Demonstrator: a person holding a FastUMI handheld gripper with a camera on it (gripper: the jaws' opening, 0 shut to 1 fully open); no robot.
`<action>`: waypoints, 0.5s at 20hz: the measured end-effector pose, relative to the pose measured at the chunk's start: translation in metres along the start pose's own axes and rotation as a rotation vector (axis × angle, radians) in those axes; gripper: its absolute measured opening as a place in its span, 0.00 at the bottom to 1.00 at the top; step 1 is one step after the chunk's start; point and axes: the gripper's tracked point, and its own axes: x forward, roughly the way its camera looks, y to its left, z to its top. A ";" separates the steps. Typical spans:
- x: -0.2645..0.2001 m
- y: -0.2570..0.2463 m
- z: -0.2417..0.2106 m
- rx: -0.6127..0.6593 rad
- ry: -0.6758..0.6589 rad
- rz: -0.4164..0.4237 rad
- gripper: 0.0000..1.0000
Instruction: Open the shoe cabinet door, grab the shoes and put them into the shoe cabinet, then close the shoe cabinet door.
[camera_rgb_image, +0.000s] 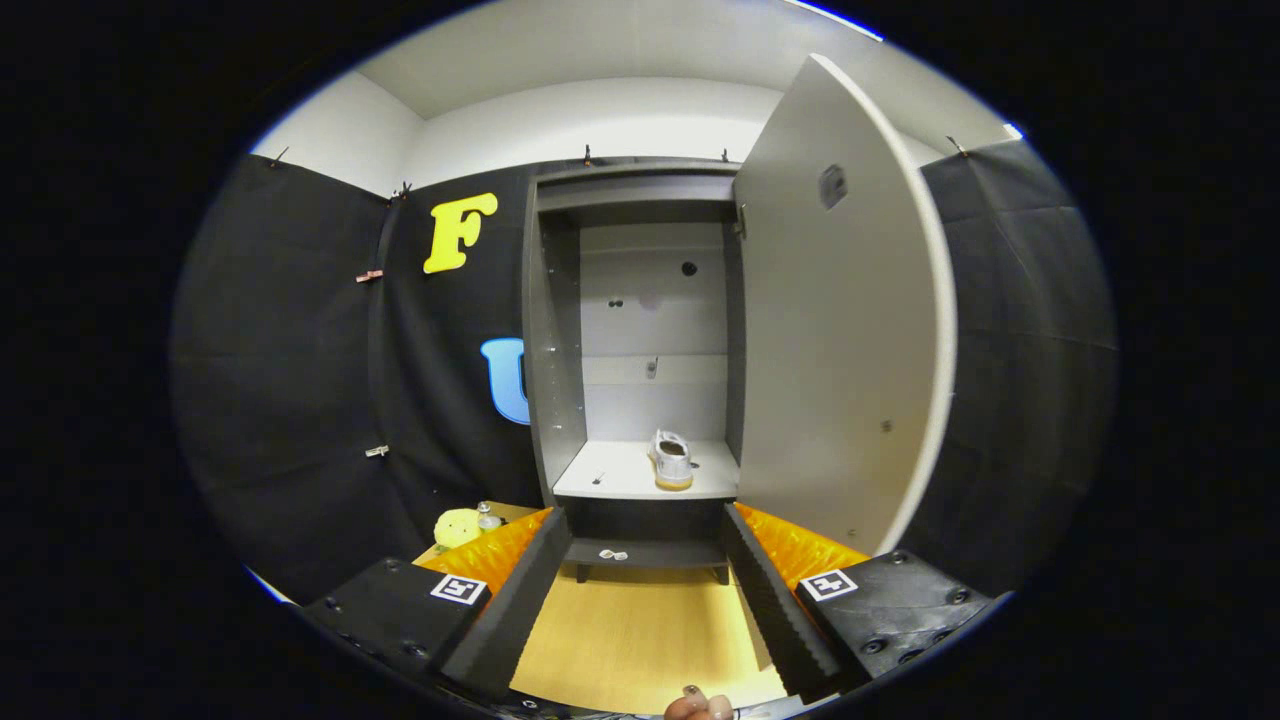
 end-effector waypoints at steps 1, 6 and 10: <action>-0.011 -0.011 0.004 0.001 -0.006 0.006 0.98; -0.023 -0.076 0.014 -0.024 -0.018 0.020 0.97; -0.022 -0.137 0.012 -0.036 -0.006 0.013 0.98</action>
